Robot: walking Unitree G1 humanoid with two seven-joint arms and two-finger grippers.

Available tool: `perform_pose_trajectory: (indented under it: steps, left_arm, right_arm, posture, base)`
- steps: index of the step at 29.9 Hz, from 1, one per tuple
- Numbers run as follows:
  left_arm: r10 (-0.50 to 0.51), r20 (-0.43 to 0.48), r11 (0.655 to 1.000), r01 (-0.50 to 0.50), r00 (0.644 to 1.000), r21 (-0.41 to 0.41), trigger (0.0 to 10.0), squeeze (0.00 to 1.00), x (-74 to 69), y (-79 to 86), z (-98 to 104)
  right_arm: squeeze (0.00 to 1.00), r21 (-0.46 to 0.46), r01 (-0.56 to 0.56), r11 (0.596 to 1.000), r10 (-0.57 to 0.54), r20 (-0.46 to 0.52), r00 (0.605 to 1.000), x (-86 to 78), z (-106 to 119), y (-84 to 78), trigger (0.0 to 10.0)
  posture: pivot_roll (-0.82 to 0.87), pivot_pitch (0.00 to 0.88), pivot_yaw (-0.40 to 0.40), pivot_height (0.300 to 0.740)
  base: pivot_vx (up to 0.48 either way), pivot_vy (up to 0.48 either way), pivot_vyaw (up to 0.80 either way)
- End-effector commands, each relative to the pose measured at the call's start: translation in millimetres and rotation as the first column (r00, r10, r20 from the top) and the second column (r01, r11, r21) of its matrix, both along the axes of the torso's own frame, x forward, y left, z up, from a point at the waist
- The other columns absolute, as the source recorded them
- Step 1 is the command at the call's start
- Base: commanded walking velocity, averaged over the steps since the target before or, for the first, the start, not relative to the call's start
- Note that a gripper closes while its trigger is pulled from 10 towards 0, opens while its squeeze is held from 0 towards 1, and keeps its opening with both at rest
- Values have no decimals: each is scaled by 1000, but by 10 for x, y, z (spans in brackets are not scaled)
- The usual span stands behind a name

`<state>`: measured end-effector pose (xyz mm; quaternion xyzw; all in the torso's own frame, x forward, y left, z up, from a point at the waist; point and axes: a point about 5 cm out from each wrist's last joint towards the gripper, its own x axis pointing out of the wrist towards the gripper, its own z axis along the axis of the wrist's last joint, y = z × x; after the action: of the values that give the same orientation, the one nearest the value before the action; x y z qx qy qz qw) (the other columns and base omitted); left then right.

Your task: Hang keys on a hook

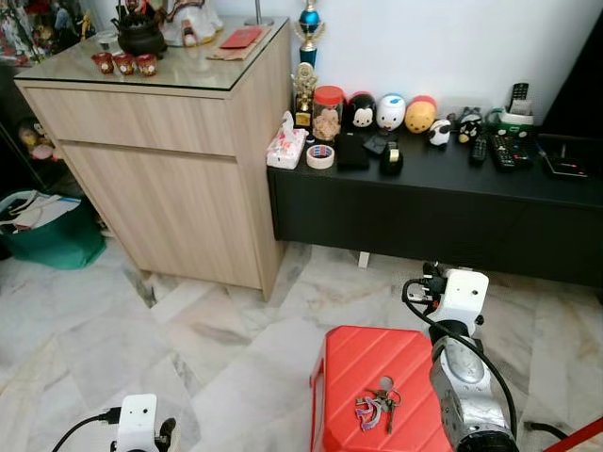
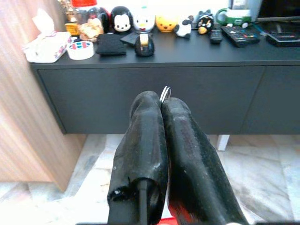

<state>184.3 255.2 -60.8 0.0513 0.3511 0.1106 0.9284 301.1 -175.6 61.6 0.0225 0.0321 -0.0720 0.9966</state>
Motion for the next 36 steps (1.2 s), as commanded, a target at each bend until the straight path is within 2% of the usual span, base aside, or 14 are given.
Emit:
perform_pose_trajectory:
  steps: [1,11,21,23,36]
  left_arm:
    - [15,-52,1000,-16,999,-16,10000,0,-109,-7,-70]
    - [36,-104,999,-39,994,-25,10000,0,-270,24,-140]
    - [61,-132,997,-66,989,-33,10000,0,-326,57,-162]
    - [90,-128,995,-95,988,-35,10000,0,-336,71,-162]
    - [124,-135,991,-131,983,-40,10000,0,-396,89,-180]
  right_arm:
    - [0,-9,5,1000,-5,5,1000,-2,30,-10,10000]
    - [0,8,6,1000,-6,-10,1000,28,24,57,10000]
    - [0,-3,-3,1000,3,-20,1000,5,21,31,10000]
    - [0,-1,1,1000,-1,-27,1000,4,10,25,10000]
    - [0,10,-15,1000,16,-45,999,24,12,101,10000]
  posture:
    - [-11,0,7,740]
    - [-1,0,2,740]
    - [2,0,-11,740]
    - [10,0,-18,740]
    - [22,0,-27,740]
  base:
    - [0,0,0]
    - [-73,0,0]
    - [-277,0,0]
    - [-281,0,0]
    - [-282,0,0]
